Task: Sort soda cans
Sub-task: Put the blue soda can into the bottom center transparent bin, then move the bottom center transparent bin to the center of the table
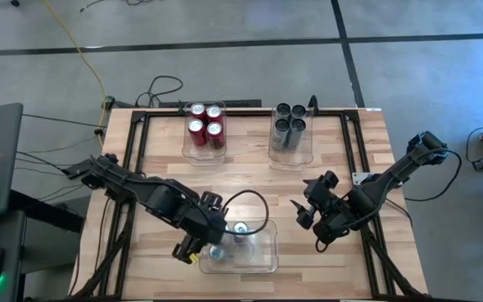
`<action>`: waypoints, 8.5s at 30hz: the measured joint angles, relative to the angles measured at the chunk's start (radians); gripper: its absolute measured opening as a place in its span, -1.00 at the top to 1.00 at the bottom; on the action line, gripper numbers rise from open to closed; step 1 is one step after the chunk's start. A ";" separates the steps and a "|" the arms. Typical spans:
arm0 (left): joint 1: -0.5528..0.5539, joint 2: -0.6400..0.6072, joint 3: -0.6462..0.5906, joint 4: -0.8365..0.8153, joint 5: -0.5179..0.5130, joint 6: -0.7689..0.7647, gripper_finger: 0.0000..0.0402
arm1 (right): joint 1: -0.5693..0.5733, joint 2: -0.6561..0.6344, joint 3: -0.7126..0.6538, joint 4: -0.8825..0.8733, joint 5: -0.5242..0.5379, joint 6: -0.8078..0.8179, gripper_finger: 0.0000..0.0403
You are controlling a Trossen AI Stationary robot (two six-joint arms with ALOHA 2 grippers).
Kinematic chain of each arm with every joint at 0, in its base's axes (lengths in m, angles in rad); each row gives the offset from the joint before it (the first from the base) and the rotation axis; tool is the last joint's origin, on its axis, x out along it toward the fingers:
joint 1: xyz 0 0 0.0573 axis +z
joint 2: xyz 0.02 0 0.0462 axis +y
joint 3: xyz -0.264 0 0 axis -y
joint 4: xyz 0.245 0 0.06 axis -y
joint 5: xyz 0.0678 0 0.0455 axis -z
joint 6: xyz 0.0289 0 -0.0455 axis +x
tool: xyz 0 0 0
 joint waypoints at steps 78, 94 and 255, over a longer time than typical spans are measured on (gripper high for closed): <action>0.010 0.358 0.001 0.129 0.032 0.258 -0.19 | -0.021 0.029 -0.021 0.022 -0.049 -0.008 -0.88; 0.007 0.358 0.000 0.161 0.128 0.210 -0.57 | -0.021 0.029 -0.020 0.026 -0.049 -0.008 -0.88; -0.364 -0.766 -1.455 0.874 -0.785 -1.025 1.00 | 0.045 0.326 0.016 0.728 -0.244 -0.619 1.00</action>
